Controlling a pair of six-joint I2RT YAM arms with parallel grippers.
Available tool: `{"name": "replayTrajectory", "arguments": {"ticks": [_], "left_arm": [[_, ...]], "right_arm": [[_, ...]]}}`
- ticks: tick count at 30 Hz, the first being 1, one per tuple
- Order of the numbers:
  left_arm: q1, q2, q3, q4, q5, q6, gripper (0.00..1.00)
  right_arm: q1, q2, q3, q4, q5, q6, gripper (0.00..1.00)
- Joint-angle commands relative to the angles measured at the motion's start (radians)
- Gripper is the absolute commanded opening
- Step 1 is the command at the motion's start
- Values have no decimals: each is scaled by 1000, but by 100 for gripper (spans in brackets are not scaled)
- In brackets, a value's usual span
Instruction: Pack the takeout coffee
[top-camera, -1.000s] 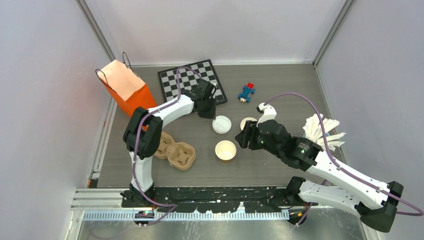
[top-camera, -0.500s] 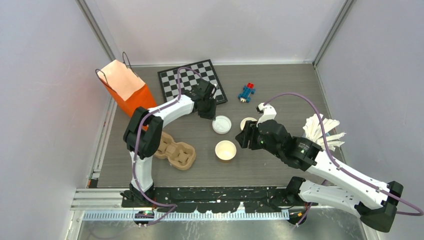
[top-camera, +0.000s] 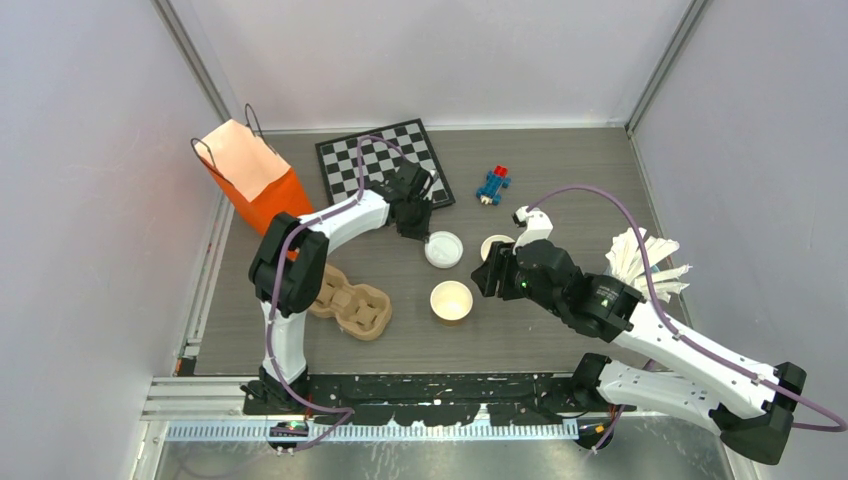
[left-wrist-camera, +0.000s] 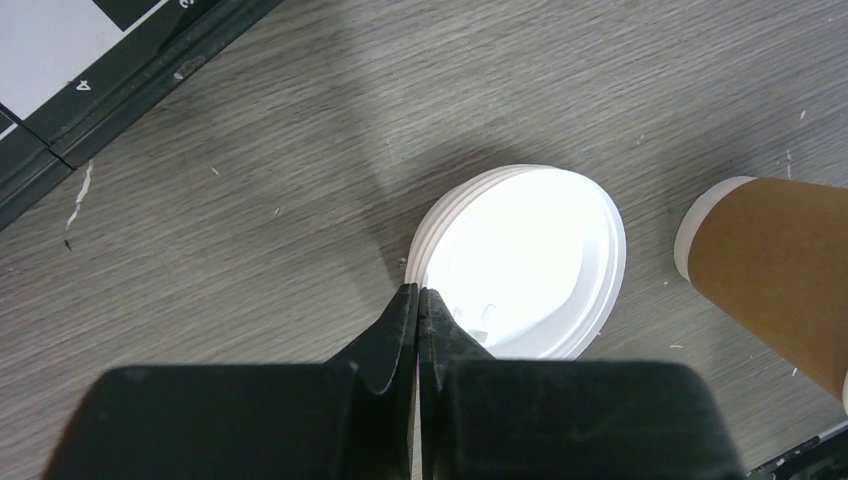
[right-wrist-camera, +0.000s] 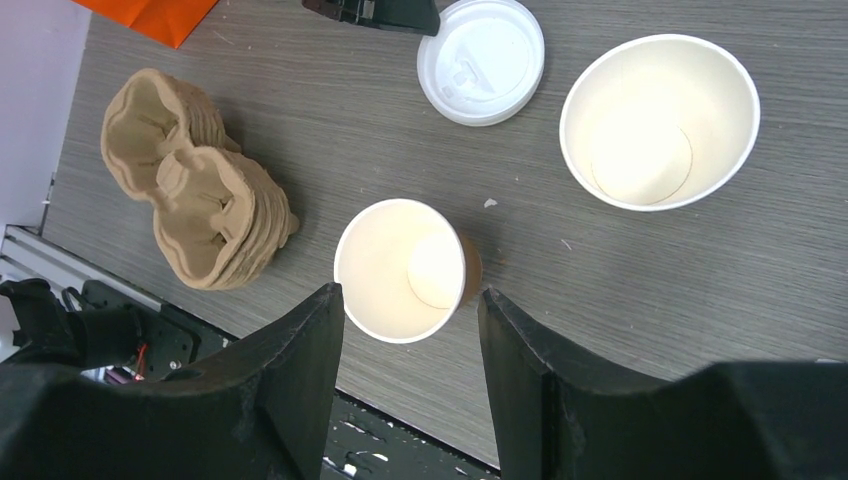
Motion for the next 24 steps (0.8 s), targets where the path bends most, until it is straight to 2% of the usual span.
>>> {"name": "replayTrajectory", "arguments": {"ticks": [1, 14, 21, 24], "left_arm": [[-3, -28, 37, 13, 32, 22, 0], [1, -149, 49, -30, -10, -28, 0], [26, -158, 29, -11, 44, -23, 0], [27, -141, 17, 8, 93, -3, 13]], "right_arm": [[5, -14, -5, 26, 31, -9, 57], [5, -3, -38, 77, 31, -10, 57], [4, -6, -58, 108, 29, -5, 57], [4, -8, -63, 113, 19, 1, 57]]}}
